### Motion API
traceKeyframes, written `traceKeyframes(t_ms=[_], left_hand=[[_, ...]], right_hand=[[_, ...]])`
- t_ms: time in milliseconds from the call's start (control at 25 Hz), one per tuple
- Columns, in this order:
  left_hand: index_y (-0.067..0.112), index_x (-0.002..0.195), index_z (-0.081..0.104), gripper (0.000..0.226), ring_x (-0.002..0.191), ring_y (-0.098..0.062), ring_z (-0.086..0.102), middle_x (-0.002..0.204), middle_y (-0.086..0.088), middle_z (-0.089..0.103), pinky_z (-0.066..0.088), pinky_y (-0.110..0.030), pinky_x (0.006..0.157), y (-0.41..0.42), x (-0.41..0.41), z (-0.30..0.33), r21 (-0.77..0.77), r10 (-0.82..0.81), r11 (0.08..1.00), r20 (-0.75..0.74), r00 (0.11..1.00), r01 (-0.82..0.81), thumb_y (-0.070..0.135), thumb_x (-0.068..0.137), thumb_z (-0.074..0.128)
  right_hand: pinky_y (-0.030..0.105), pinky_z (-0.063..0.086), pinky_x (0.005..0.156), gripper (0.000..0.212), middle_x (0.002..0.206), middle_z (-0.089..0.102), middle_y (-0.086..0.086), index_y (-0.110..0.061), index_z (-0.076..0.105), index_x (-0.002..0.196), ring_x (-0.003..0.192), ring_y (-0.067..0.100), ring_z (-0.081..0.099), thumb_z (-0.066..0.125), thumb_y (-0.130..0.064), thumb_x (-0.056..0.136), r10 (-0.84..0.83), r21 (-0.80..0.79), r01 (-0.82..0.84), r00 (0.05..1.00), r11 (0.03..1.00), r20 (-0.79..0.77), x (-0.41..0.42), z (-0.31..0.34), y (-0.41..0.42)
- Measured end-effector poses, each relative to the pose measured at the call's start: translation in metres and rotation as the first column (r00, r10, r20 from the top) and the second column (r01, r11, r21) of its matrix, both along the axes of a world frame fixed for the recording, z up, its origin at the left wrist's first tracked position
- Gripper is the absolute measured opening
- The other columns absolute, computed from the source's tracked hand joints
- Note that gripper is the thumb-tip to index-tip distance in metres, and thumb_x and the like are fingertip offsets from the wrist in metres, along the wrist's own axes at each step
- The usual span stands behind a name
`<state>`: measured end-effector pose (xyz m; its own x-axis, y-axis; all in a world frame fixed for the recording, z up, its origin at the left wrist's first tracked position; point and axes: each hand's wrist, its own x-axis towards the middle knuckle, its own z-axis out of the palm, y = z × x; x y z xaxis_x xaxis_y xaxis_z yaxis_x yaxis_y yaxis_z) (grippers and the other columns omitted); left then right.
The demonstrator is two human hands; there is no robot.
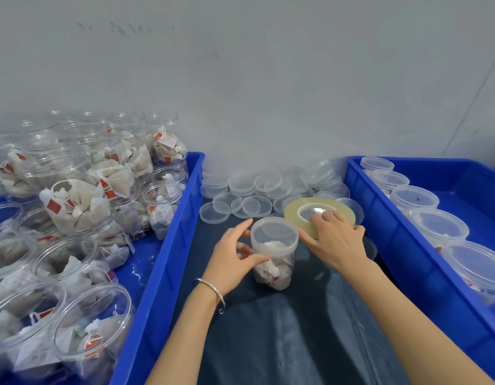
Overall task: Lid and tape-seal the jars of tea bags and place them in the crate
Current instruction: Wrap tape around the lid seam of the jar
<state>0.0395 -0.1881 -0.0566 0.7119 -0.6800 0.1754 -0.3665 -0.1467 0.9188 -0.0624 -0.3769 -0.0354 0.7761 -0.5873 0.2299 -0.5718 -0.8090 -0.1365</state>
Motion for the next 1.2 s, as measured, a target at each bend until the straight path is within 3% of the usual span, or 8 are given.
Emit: traceKeyframes(t_ms=[120, 280, 400, 560, 720, 960, 1040, 1200], left_hand=[[0.027, 0.138, 0.036, 0.087, 0.121, 0.002, 0.042, 0.135, 0.014, 0.041, 0.036, -0.019, 0.104, -0.013, -0.029, -0.009, -0.041, 0.057, 0.998, -0.01, 0.998, -0.057, 0.026, 0.067, 0.085], [0.021, 0.148, 0.018, 0.124, 0.128, -0.001, 0.031, 0.138, 0.012, 0.03, 0.028, -0.018, 0.105, -0.042, -0.049, -0.008, -0.114, 0.267, 0.954, -0.084, 0.96, -0.276, 0.041, 0.05, 0.091], [0.022, 0.137, 0.035, 0.105, 0.12, -0.009, 0.048, 0.129, 0.01, 0.049, 0.038, -0.018, 0.096, -0.046, -0.038, -0.009, -0.124, 0.337, 0.929, -0.104, 0.936, -0.348, 0.037, 0.05, 0.093], [0.031, 0.114, 0.051, 0.077, 0.103, 0.001, 0.057, 0.108, 0.021, 0.061, 0.044, -0.012, 0.084, -0.027, -0.014, -0.01, -0.062, 0.197, 0.978, -0.032, 0.98, -0.198, 0.036, 0.05, 0.093], [0.037, 0.107, 0.053, 0.07, 0.1, 0.011, 0.056, 0.103, 0.025, 0.062, 0.045, -0.008, 0.082, -0.017, -0.004, -0.007, -0.06, 0.107, 0.992, -0.023, 0.994, -0.108, 0.032, 0.05, 0.093], [0.027, 0.114, 0.056, 0.073, 0.106, 0.0, 0.058, 0.11, 0.017, 0.061, 0.047, -0.015, 0.088, -0.017, -0.002, -0.006, -0.125, 0.092, 0.987, -0.053, 0.994, -0.098, 0.022, 0.052, 0.093], [0.023, 0.116, 0.055, 0.075, 0.11, -0.005, 0.055, 0.117, 0.008, 0.055, 0.046, -0.021, 0.094, -0.018, -0.008, -0.007, -0.145, 0.113, 0.983, -0.017, 0.993, -0.114, 0.019, 0.052, 0.093], [0.028, 0.113, 0.054, 0.076, 0.109, -0.003, 0.054, 0.116, 0.003, 0.051, 0.044, -0.014, 0.093, -0.014, -0.013, -0.007, -0.163, 0.103, 0.982, 0.012, 0.995, -0.1, 0.014, 0.05, 0.094]], right_hand=[[0.047, 0.036, 0.084, 0.048, 0.112, 0.055, -0.008, -0.024, 0.056, 0.108, 0.115, 0.016, 0.041, 0.035, -0.063, 0.091, -0.033, 0.026, 0.033, 0.999, 0.999, 0.015, -0.002, -0.003, 0.008], [0.044, 0.036, 0.081, 0.051, 0.113, 0.055, -0.009, -0.025, 0.056, 0.113, 0.114, 0.014, 0.04, 0.033, -0.065, 0.091, -0.06, -0.042, 0.06, 0.998, 0.997, -0.004, -0.005, -0.002, 0.019], [0.042, 0.037, 0.08, 0.052, 0.107, 0.053, -0.009, -0.025, 0.055, 0.108, 0.111, 0.013, 0.042, 0.032, -0.068, 0.089, -0.052, -0.068, 0.05, 0.998, 0.996, -0.023, -0.014, -0.002, 0.02], [0.032, 0.036, 0.069, 0.057, 0.091, 0.053, -0.012, -0.026, 0.055, 0.093, 0.102, 0.012, 0.05, 0.029, -0.075, 0.082, 0.076, -0.248, -0.081, 0.997, 0.965, -0.029, -0.03, 0.006, 0.013], [0.029, 0.036, 0.057, 0.064, 0.081, 0.056, -0.008, -0.021, 0.056, 0.081, 0.086, 0.015, 0.054, 0.019, -0.072, 0.076, 0.158, -0.38, -0.17, 0.985, 0.909, -0.064, -0.049, 0.017, 0.006], [0.035, 0.041, 0.063, 0.046, 0.075, 0.056, -0.003, -0.014, 0.053, 0.074, 0.081, 0.022, 0.057, 0.035, -0.056, 0.075, 0.194, -0.436, -0.171, 0.981, 0.884, 0.008, -0.078, 0.035, -0.009], [0.035, 0.041, 0.064, 0.044, 0.079, 0.055, -0.005, -0.016, 0.052, 0.08, 0.084, 0.019, 0.054, 0.037, -0.058, 0.079, 0.143, -0.412, -0.133, 0.99, 0.902, -0.008, -0.078, 0.034, -0.009], [0.03, 0.039, 0.07, 0.038, 0.096, 0.048, -0.012, -0.027, 0.046, 0.096, 0.104, 0.012, 0.045, 0.032, -0.061, 0.088, -0.009, -0.286, -0.024, 0.993, 0.958, -0.113, -0.065, 0.021, -0.011]])
